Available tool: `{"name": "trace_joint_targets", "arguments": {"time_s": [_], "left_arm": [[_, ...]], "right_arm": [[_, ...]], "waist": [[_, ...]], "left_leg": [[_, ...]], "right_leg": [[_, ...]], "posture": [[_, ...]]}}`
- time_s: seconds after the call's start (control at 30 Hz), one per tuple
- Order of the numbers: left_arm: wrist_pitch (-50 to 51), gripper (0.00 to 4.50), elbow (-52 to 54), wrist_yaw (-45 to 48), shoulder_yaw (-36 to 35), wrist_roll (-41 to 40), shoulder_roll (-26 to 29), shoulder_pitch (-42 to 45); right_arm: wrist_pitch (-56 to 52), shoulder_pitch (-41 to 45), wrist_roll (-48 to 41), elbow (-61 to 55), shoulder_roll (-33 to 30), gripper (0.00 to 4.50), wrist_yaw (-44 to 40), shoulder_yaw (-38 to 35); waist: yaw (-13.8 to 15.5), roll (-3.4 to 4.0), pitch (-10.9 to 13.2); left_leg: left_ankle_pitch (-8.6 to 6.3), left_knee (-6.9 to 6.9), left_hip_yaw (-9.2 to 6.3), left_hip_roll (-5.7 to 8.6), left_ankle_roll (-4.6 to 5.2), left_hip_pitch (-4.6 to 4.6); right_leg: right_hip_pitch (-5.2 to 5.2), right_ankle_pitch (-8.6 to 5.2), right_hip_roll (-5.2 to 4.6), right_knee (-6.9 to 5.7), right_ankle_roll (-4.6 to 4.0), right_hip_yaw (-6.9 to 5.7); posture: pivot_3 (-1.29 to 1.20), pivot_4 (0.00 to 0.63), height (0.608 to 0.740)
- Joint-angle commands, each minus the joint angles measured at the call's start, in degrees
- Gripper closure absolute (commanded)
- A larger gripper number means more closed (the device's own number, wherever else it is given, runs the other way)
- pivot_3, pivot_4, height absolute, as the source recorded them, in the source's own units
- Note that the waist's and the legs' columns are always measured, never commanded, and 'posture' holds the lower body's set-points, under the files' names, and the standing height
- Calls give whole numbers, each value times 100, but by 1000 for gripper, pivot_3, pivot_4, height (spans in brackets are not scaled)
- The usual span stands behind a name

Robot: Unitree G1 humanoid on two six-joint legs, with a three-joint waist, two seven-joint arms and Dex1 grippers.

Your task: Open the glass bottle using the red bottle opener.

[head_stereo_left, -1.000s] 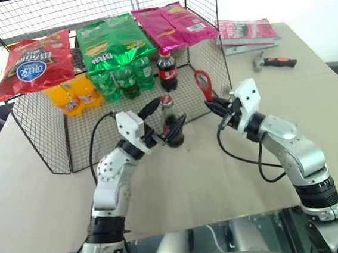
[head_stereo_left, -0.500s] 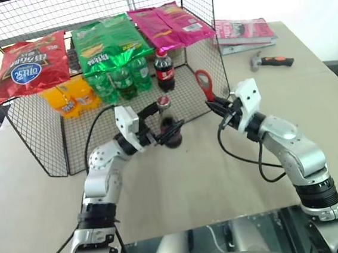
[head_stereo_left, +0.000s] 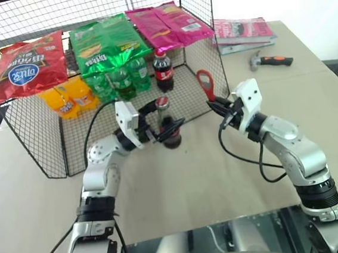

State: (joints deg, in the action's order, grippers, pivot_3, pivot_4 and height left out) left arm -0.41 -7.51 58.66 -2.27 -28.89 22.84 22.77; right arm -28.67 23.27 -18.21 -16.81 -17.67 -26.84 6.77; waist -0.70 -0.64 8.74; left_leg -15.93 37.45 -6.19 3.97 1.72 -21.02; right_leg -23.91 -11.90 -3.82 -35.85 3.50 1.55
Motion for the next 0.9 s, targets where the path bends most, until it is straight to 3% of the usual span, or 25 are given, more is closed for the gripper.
{"name": "trace_joint_targets", "arguments": {"time_s": [0.03,0.1,0.57,0.9], "left_arm": [[-125,1770,33,40,-146,-40,-20,133],[-144,2361,6,51,-144,-25,-28,143],[-184,2354,26,22,-163,-99,-188,171],[-101,2354,198,41,-110,-144,-296,114]], "right_arm": [[41,65,-18,-141,-13,4500,-14,-124],[33,72,-19,-138,-22,4500,-24,-132],[61,308,154,-179,-158,4500,-200,119],[685,508,956,-182,-400,4500,-457,681]], "waist": [[0,0,0],[1,0,0],[0,0,0],[10,-1,1]], "left_leg": [[0,0,0,0,0,0],[0,0,0,0,0,0],[0,0,0,1,0,0],[0,0,-1,8,0,-19]], "right_leg": [[0,0,0,0,0,0],[0,0,-1,0,0,0],[0,0,-1,0,0,0],[-18,0,-9,4,0,-2]], "posture": [[0,150,740],[0,150,740],[0,150,740],[0,150,740]]}}
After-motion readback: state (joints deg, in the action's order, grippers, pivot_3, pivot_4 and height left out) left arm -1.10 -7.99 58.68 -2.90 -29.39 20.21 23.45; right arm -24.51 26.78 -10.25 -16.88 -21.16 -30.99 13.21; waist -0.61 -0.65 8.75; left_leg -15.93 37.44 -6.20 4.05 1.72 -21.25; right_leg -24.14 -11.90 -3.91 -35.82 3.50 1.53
